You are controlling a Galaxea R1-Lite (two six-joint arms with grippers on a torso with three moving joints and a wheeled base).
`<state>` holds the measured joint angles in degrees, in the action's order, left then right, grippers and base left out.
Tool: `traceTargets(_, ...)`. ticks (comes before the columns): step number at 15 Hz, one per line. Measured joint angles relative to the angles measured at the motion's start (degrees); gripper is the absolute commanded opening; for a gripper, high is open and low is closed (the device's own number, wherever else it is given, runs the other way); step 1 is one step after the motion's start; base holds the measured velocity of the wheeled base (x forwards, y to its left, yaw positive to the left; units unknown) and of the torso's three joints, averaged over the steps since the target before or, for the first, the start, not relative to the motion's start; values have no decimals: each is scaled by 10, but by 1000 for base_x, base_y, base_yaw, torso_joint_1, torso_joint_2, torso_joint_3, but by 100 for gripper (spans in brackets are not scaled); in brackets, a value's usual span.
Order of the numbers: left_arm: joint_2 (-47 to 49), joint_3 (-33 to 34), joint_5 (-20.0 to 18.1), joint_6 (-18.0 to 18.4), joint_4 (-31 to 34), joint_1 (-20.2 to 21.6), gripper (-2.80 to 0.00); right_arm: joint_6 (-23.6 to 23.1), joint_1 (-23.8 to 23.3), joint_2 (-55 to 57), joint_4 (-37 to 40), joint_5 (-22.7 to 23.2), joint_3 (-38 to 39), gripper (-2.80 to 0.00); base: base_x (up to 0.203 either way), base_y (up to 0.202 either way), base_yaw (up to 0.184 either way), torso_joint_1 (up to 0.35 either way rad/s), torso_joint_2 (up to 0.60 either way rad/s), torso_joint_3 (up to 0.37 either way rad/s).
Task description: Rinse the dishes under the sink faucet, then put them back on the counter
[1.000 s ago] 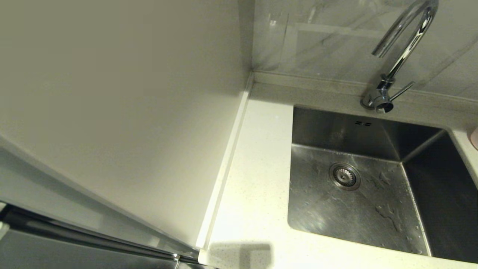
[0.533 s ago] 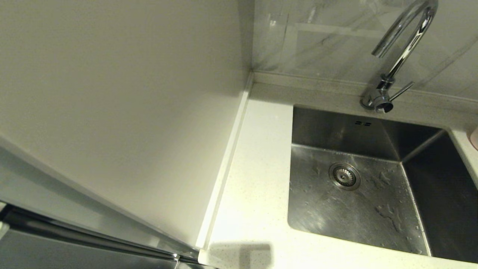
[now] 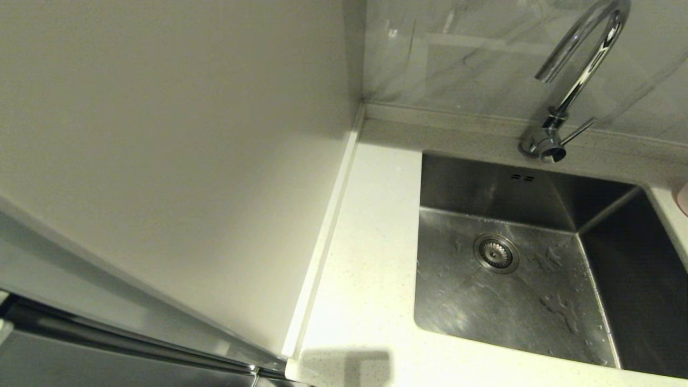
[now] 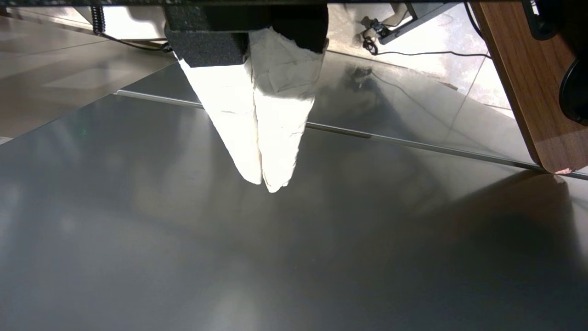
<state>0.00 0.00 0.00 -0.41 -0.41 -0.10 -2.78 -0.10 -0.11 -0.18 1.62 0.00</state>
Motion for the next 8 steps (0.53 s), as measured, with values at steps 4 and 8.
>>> traceTargets(4,0,0,0,0,0,0,-280,8,0,0,0,-1,0,-280,0,0,0,0,0,0)
traceTargets(8,0,0,0,0,0,0,-280,9,0,0,0,-1,0,-280,0,0,0,0,0,0)
